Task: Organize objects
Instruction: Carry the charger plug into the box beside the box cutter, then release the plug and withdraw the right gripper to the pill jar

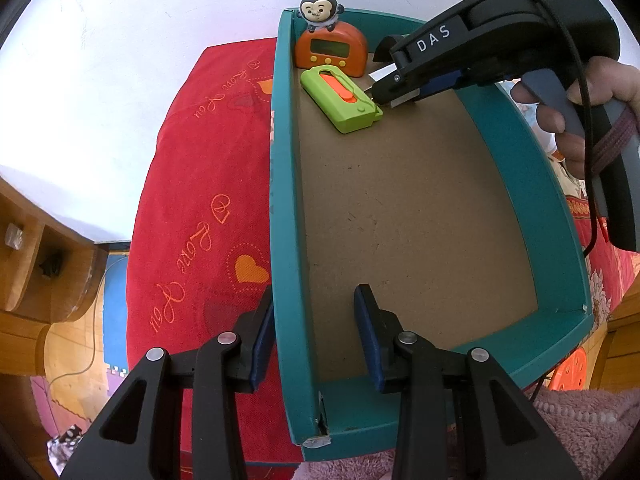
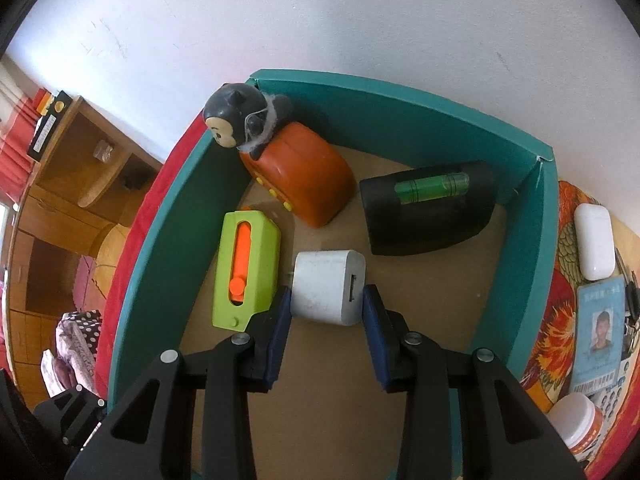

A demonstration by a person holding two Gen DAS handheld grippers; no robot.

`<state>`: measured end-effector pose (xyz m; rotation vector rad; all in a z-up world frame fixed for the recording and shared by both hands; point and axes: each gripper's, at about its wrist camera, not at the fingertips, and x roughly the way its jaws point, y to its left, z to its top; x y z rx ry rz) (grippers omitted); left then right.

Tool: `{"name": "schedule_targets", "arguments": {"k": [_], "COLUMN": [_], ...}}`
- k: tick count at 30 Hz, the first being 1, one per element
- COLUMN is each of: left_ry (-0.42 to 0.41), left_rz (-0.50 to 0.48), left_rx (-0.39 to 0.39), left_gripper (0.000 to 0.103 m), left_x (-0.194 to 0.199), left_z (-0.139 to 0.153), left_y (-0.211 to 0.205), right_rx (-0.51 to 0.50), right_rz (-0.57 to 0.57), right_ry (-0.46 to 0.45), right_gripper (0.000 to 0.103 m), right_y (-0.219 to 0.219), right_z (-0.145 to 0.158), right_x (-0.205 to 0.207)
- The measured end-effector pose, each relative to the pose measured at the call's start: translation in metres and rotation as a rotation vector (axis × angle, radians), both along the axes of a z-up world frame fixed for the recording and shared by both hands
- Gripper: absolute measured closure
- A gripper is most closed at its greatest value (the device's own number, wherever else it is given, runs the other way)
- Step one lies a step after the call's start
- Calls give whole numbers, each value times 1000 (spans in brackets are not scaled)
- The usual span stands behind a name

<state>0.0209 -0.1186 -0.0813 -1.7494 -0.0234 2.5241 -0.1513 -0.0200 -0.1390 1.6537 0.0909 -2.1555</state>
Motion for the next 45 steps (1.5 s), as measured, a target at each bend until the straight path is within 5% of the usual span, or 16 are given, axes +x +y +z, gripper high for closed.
{"name": "schedule_targets", "arguments": {"k": [13,29,38,45], "left_ry": [1,1,1,0], "left_rz": [0,3,-4,-4], "left_rx": [1,1,2,3], "left_gripper": [65,65,65,65], "left_x": [0,-5,-7,-9], "left_z": [0,2,3,3], "left_y": [0,2,4,5], "right_rx": [13,-36,102,319], "right_rz": [14,-63,-94,59], "right_ry": [16,145,169,122], "right_gripper": [63,52,52,52], "right_y": [5,51,110,136], "right_z": [8,65,76,55], "right_x": [8,36,60,67]}}
